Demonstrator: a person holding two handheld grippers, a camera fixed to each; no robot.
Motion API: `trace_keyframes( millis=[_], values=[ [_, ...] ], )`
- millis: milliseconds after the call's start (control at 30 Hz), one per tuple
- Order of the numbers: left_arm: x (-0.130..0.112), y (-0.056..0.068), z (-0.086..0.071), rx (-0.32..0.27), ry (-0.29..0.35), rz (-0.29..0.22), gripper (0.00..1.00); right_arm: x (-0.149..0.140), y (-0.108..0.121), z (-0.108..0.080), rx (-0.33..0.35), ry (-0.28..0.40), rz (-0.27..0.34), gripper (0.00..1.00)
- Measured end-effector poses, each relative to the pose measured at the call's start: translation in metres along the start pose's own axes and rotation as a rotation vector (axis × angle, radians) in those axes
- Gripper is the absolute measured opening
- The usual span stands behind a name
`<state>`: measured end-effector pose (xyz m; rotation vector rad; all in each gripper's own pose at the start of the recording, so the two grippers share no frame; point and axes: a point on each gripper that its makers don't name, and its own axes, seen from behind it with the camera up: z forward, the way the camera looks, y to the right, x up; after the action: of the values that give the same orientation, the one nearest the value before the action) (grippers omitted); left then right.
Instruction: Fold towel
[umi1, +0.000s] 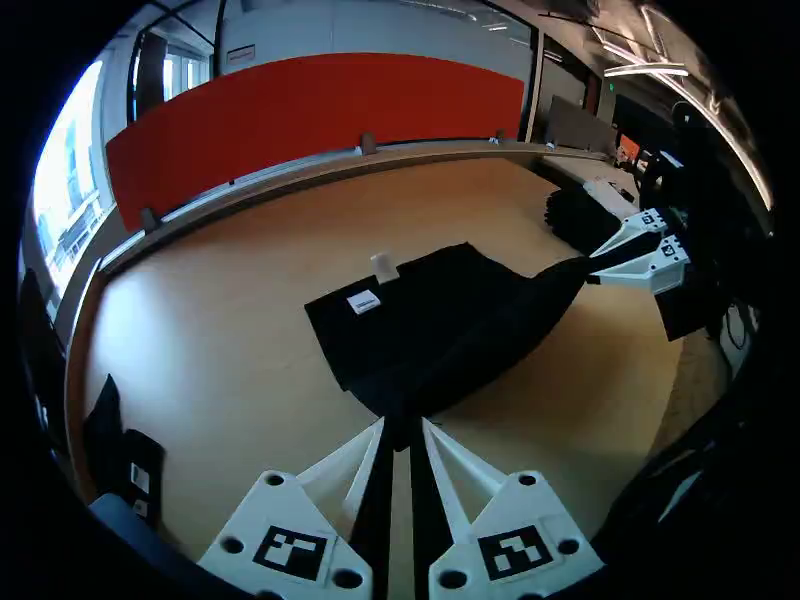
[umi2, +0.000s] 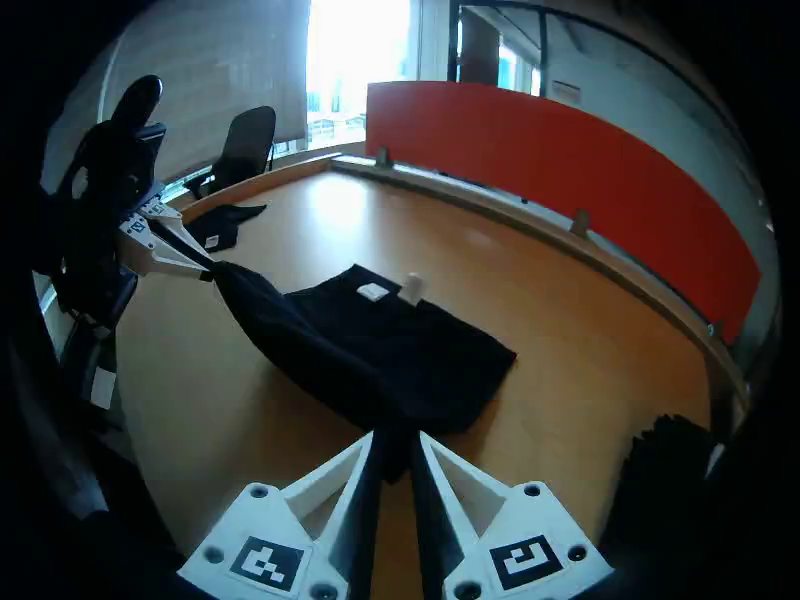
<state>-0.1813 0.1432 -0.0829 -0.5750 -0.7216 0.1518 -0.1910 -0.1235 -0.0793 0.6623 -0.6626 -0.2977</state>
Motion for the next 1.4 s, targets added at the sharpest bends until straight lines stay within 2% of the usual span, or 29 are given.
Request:
trace_keyframes(
  millis=[367,767,1400],
  values=[
    [0.017,0.001,-0.018,0.005,0.022,-0.021,0.10,0.023,0.000,-0.022,0.001,0.027,-0.019,0.18],
    [0.036,-0.003,-0.033,0.010,0.047,-0.010,0.10,0.037,-0.003,-0.035,0.011,0.037,-0.033,0.18],
    [0.040,0.003,-0.046,-0.008,0.050,-0.011,0.10,0.042,-0.007,-0.050,0.020,0.038,-0.027,0.18]
  ],
)
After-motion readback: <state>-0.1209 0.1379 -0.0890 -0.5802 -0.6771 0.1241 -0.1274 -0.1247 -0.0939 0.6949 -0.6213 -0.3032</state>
